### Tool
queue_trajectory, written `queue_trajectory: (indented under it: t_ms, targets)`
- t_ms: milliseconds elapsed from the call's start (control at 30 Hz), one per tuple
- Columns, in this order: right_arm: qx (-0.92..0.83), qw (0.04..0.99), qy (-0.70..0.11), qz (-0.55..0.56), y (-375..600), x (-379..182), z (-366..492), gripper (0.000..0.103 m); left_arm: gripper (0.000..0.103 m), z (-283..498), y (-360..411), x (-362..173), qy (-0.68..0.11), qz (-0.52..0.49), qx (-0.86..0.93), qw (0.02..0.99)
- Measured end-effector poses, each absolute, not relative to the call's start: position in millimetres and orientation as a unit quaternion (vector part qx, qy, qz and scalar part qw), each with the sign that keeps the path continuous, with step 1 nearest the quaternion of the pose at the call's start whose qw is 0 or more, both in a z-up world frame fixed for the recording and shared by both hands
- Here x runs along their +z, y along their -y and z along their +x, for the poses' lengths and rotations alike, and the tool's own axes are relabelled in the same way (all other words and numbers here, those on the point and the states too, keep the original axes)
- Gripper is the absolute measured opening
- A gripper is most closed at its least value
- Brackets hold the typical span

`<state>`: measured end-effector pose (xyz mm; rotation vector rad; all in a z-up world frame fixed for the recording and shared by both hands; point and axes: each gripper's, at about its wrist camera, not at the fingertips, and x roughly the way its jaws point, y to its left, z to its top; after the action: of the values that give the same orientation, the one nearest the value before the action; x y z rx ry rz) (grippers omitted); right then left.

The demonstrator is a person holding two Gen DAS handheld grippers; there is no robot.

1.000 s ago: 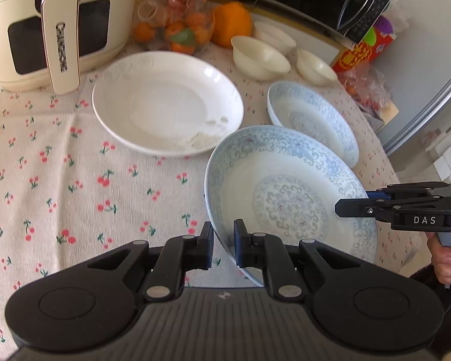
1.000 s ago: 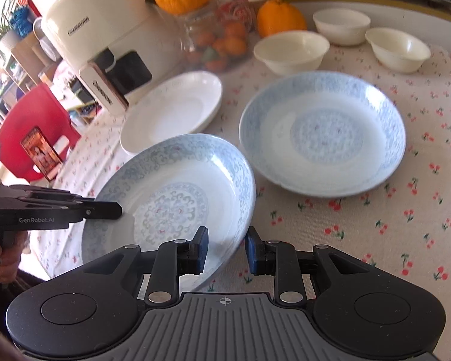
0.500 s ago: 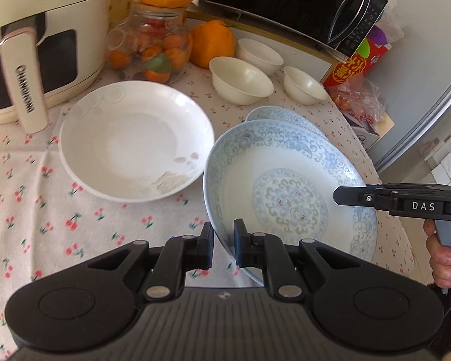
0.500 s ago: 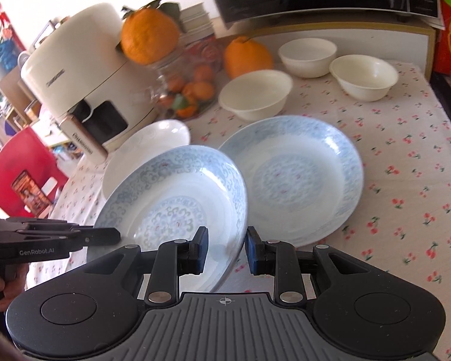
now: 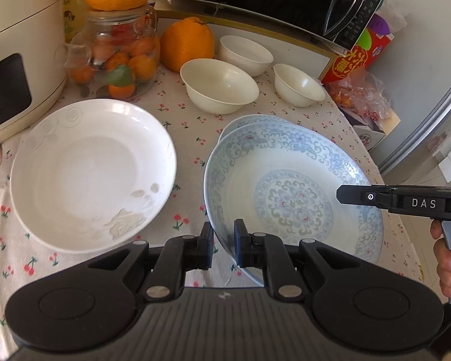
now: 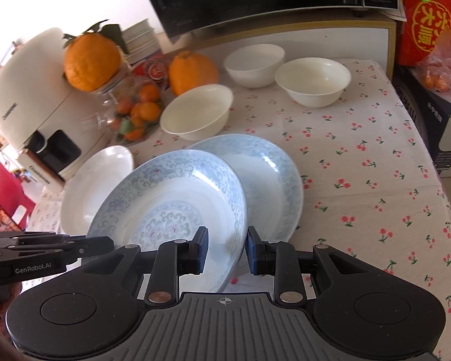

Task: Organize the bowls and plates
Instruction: 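Lift the blue-patterned plate with both tools and carry it over the other blue plate, then lower the plate onto the other blue plate and open both tools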

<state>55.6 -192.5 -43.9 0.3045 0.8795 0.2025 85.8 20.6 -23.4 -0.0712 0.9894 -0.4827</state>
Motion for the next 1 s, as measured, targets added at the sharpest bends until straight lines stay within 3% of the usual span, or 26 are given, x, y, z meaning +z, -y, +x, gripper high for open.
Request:
queue_trajectory:
  t_ms: [1000]
  targets:
    - [0.038,0.895,-0.429,0.115,204,-59,91,0.029,0.016,102,28,-34,-0.43,0.057,-0.188,0.881]
